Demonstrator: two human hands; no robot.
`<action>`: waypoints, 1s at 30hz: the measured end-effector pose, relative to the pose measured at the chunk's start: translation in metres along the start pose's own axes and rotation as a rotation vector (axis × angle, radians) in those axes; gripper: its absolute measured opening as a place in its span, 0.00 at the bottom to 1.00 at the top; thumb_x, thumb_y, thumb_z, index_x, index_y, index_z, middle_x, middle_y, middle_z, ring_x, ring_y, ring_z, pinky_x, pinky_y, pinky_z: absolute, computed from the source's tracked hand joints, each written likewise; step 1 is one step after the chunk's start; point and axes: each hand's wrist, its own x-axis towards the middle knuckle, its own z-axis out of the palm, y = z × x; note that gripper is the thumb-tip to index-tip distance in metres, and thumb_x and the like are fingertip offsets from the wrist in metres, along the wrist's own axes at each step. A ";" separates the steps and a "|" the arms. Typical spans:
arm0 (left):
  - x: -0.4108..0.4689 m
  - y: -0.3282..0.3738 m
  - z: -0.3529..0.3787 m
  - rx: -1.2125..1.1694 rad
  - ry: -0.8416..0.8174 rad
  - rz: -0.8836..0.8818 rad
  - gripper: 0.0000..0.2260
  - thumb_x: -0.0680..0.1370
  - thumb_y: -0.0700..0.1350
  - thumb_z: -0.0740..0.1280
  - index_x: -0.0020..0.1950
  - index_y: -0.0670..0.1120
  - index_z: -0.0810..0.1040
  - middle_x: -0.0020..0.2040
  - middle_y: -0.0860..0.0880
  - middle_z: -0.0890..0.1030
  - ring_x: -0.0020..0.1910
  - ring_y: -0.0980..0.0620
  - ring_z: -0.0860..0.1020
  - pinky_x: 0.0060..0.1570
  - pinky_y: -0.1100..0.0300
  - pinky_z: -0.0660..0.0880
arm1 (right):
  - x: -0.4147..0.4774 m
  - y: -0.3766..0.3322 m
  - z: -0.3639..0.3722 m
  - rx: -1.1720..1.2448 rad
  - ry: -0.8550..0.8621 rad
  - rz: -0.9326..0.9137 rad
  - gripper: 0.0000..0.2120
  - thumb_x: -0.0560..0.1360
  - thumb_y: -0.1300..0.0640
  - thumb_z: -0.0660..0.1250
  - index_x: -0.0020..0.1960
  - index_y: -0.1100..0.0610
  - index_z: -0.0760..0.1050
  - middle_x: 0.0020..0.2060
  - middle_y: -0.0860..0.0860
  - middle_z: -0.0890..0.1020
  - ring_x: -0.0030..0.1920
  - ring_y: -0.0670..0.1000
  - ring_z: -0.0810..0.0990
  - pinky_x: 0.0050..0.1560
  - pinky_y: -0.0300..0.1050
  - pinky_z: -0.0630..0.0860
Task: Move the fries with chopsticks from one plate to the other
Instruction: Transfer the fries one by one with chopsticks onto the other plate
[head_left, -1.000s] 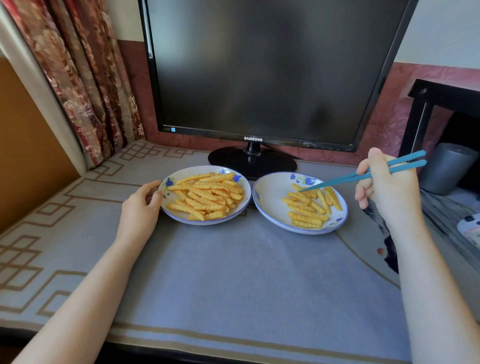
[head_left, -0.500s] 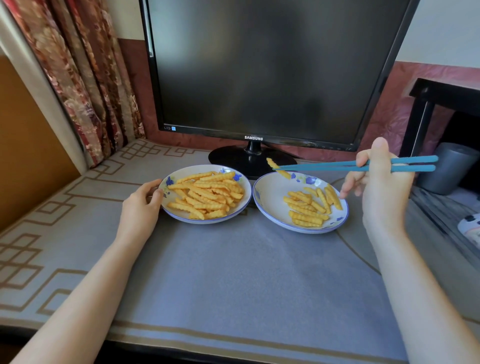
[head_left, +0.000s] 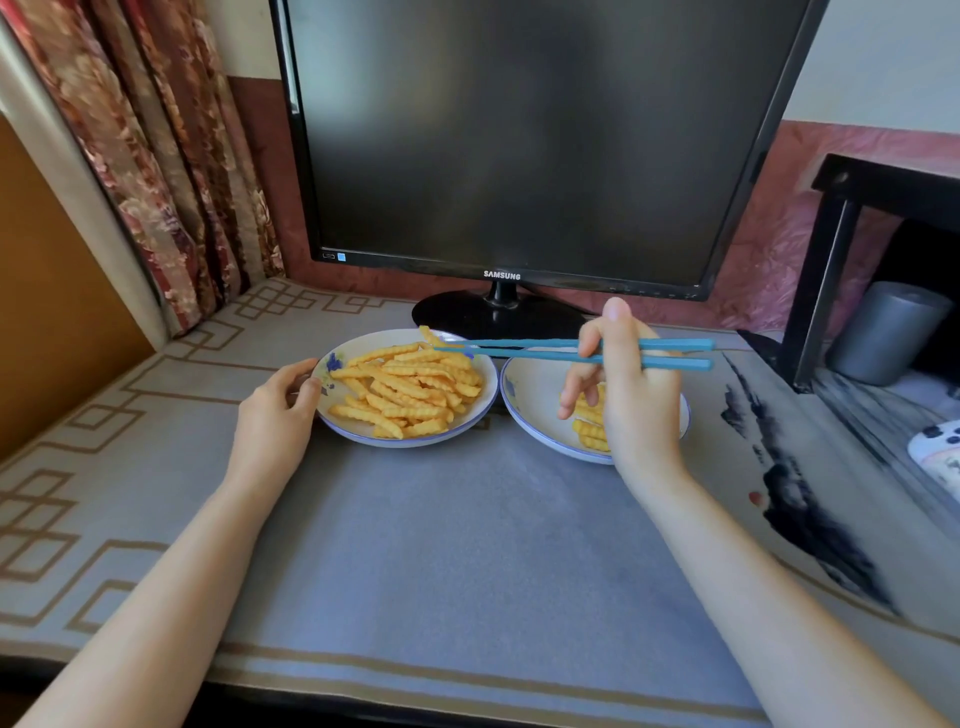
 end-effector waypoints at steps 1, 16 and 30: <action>0.000 0.000 0.000 -0.001 0.001 -0.001 0.15 0.81 0.43 0.58 0.65 0.45 0.75 0.60 0.45 0.79 0.52 0.57 0.71 0.51 0.64 0.64 | 0.000 0.002 0.002 -0.004 -0.021 -0.007 0.19 0.83 0.53 0.55 0.36 0.56 0.69 0.25 0.49 0.73 0.21 0.52 0.73 0.27 0.41 0.62; 0.001 -0.001 0.000 -0.023 0.000 -0.007 0.14 0.80 0.43 0.58 0.65 0.46 0.76 0.59 0.46 0.80 0.52 0.56 0.72 0.51 0.63 0.65 | 0.026 -0.022 -0.053 -0.068 0.088 -0.062 0.18 0.83 0.55 0.54 0.36 0.58 0.67 0.16 0.53 0.68 0.17 0.51 0.67 0.20 0.33 0.60; 0.002 -0.002 0.001 -0.020 -0.005 -0.013 0.14 0.80 0.43 0.58 0.64 0.46 0.76 0.58 0.46 0.80 0.53 0.54 0.73 0.51 0.62 0.65 | 0.046 -0.010 -0.094 -0.397 0.092 -0.055 0.19 0.82 0.49 0.55 0.36 0.56 0.71 0.18 0.55 0.71 0.17 0.51 0.67 0.22 0.40 0.66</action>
